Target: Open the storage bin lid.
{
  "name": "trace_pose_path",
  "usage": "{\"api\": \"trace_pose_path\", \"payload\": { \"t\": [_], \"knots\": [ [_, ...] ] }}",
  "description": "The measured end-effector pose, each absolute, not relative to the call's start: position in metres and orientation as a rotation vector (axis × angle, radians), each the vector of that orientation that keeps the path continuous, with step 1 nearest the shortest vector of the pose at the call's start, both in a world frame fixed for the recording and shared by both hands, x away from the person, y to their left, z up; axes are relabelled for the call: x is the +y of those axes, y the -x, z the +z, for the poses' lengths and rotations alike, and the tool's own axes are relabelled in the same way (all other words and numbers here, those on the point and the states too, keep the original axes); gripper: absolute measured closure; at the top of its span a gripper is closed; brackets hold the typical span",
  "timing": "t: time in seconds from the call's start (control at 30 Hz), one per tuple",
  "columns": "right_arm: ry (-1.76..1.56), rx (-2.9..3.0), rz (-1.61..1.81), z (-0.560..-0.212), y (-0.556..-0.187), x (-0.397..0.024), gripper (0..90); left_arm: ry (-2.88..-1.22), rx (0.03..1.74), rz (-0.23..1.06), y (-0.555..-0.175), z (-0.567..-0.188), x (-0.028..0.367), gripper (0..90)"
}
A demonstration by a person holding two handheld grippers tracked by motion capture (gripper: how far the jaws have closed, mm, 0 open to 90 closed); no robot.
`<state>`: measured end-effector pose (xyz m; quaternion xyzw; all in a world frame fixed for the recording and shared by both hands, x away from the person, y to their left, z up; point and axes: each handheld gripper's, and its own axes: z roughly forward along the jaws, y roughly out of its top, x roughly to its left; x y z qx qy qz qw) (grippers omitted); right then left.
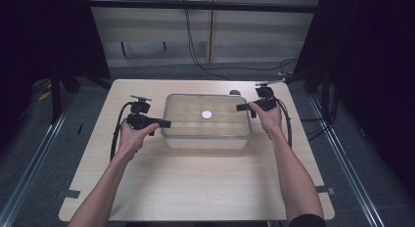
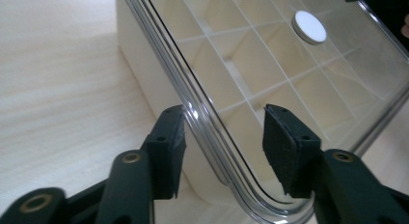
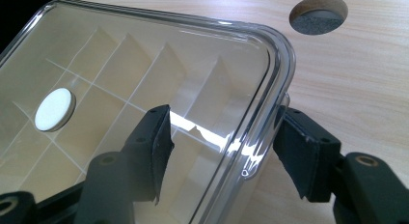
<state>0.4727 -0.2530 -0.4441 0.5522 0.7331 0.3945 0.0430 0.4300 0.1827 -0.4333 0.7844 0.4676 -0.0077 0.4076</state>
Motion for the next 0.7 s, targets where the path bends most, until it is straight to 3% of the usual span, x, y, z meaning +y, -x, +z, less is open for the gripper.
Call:
{"api": "trace_pose_path", "payload": {
  "t": [0.23, 0.37, 0.43, 0.47, 0.7],
  "knots": [
    [-1.685, 2.217, 1.222, -0.4409, -0.4707, -0.254, 42.4, -1.978, 1.158, -0.026, -0.4298, -0.434, 0.1817, 54.8],
    [-1.676, 2.216, 1.212, -0.4373, -0.4698, -0.2532, 44.6, -1.981, 1.158, -0.024, -0.4304, -0.4348, 0.1772, 51.2],
    [-1.682, 2.212, 1.218, -0.4372, -0.4695, -0.2537, 45.1, -1.963, 1.172, 0.004, -0.4297, -0.4338, 0.1776, 60.1],
    [-1.681, 2.214, 1.223, -0.4375, -0.4688, -0.2544, 45.6, -1.946, 1.174, -0.003, -0.431, -0.4332, 0.1786, 60.4],
    [-1.692, 2.193, 1.252, -0.4355, -0.467, -0.2558, 47.9, -1.985, 1.155, 0.003, -0.433, -0.4267, 0.1748, 55.1]
  ]
}}
